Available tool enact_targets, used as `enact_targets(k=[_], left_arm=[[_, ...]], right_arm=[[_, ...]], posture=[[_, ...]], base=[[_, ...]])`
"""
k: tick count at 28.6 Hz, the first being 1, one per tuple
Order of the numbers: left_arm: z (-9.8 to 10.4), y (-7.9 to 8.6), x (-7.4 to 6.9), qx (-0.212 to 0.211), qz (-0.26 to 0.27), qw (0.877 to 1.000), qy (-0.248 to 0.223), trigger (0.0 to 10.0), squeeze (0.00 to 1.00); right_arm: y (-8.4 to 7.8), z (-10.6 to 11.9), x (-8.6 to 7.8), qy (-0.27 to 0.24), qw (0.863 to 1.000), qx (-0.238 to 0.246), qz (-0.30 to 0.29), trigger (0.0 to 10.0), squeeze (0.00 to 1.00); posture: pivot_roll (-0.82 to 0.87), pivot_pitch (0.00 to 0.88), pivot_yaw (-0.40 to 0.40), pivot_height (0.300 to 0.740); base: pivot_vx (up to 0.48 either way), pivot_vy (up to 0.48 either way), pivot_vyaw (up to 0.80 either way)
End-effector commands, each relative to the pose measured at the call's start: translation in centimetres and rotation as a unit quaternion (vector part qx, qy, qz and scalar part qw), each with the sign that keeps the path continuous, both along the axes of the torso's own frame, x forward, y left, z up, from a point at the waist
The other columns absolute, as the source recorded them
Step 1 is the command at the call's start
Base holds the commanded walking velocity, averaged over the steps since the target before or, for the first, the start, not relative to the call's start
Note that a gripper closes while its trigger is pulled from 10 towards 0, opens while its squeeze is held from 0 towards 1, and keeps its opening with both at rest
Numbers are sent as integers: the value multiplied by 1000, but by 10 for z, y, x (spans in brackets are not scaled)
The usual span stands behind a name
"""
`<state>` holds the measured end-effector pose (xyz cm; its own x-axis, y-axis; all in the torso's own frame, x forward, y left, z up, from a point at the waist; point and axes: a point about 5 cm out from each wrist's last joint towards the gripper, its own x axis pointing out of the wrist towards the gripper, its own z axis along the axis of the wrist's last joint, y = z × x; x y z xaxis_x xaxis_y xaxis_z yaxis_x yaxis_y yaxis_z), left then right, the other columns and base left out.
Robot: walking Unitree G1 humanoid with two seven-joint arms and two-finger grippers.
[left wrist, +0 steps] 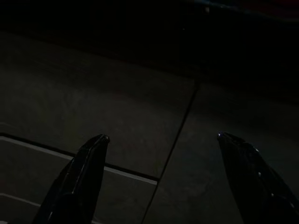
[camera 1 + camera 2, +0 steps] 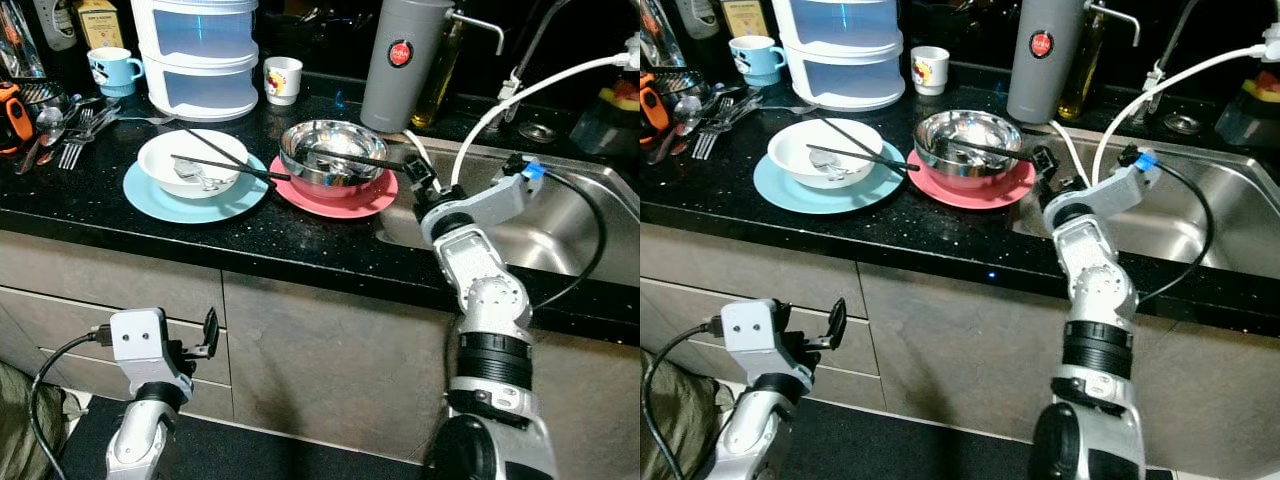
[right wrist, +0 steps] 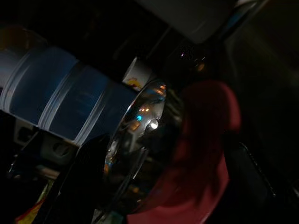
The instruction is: Kitchen organization
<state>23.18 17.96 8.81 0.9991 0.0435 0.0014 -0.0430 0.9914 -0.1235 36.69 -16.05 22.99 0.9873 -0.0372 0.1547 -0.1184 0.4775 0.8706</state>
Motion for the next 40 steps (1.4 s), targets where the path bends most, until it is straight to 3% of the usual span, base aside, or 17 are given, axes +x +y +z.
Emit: enact_targets(k=[1,7,23,24,25,26,27,28,40], left_arm=[[-2,-2,-2,1,-2,1000,8,10000,0],[-1,-3,-2,0,-1,1000,8,10000,0],[6,-12,-10,-5,0,1000,2,10000,0],[7,-12,-11,-6,0,1000,2,10000,0],[7,-12,-12,-7,1,1000,2,10000,0],[8,-13,-13,-8,1,1000,2,10000,0],[8,-13,-13,-8,1,1000,2,10000,0],[9,-15,-14,-10,2,1000,1,10000,0],[12,-18,-17,-15,4,1000,2,10000,0]], right_arm=[[-1,-1,1,6,1000,16,-1,10000,0],[4,4,2,-5,1000,2,0,10000,0],[-6,5,10,-19,999,-25,-20,10000,0],[-7,5,10,-20,999,-25,-23,8980,0],[-8,6,10,-22,999,-25,-25,4980,0],[-10,6,11,-22,999,-24,-29,1725,0],[-10,6,11,-22,999,-24,-29,1725,0],[-12,5,12,-24,999,-24,-33,0,0],[-15,12,15,-40,999,-14,-34,0,0]], posture=[[189,0,-79,740],[188,0,-81,740],[218,0,-93,740],[221,0,-98,740],[224,0,-100,740],[228,0,-104,740],[228,0,-104,740],[234,0,-108,740],[229,0,-113,740]], base=[[0,0,0],[0,0,0],[0,0,0],[0,0,0],[0,0,0],[0,0,0],[0,0,0],[0,0,0],[0,0,0]])
